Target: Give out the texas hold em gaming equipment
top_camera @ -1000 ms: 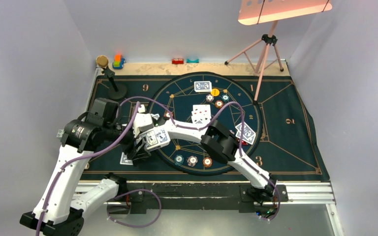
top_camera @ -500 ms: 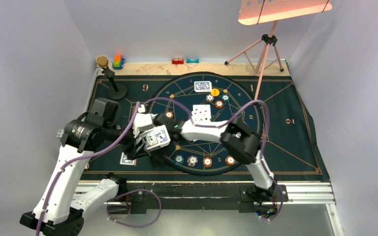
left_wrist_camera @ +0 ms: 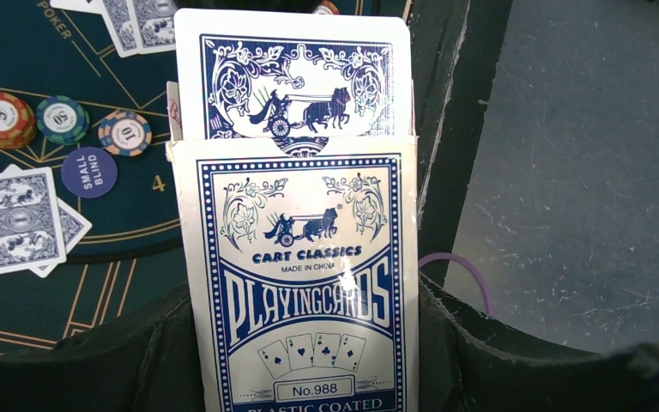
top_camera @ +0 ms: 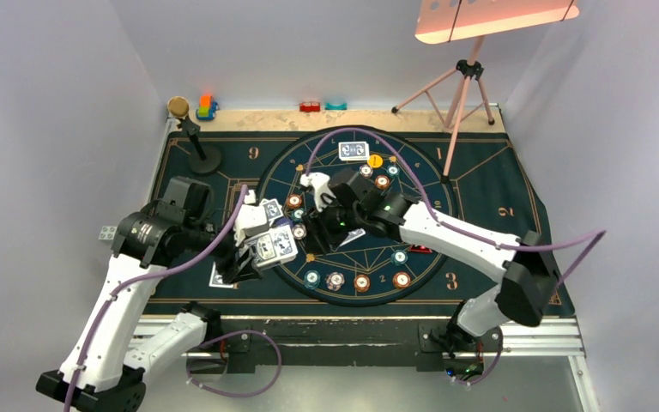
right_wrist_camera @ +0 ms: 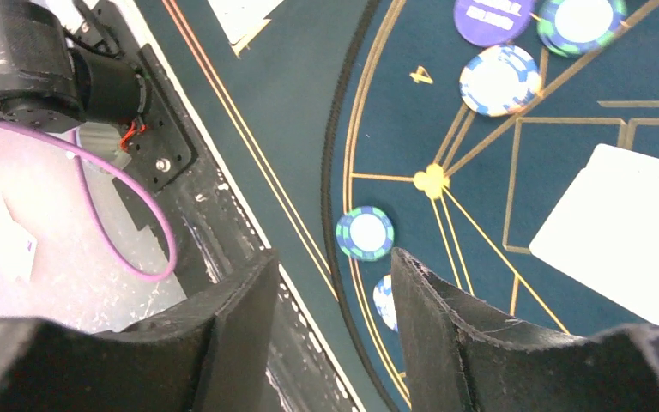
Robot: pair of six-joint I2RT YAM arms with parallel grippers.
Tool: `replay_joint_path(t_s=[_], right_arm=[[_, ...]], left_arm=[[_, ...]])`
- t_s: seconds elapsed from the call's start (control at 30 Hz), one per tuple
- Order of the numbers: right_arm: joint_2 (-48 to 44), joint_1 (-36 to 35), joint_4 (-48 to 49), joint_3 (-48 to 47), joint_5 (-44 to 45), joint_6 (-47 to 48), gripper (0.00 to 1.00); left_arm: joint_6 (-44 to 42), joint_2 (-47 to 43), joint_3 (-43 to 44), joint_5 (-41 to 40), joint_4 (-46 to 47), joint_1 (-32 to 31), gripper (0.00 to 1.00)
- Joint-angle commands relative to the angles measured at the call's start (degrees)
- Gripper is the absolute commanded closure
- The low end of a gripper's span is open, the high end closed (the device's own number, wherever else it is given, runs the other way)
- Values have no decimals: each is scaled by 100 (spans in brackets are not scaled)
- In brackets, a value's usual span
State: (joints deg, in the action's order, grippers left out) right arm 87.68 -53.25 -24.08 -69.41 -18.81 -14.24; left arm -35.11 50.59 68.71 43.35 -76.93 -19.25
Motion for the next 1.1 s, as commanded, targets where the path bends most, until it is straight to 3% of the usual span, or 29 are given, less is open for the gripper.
replay_joint_path(t_s=[0.0, 0.2, 0.43, 0.87, 1.07], right_arm=[[-583, 61, -735, 146, 758, -251, 48], [-854, -17, -830, -21, 748, -465, 53], [-498, -601, -722, -547, 853, -682, 56], [-96, -844, -704, -1098, 898, -728, 60], [-452, -576, -1409, -1064, 1851, -734, 56]], left_arm=[[-117, 6, -256, 132, 349, 26, 100], [-104, 156, -444, 120, 557, 26, 100], [-48, 243, -446, 223, 696, 20, 100], [-74, 310, -272, 401, 660, 8, 98], [-49, 280, -160, 289, 650, 8, 98]])
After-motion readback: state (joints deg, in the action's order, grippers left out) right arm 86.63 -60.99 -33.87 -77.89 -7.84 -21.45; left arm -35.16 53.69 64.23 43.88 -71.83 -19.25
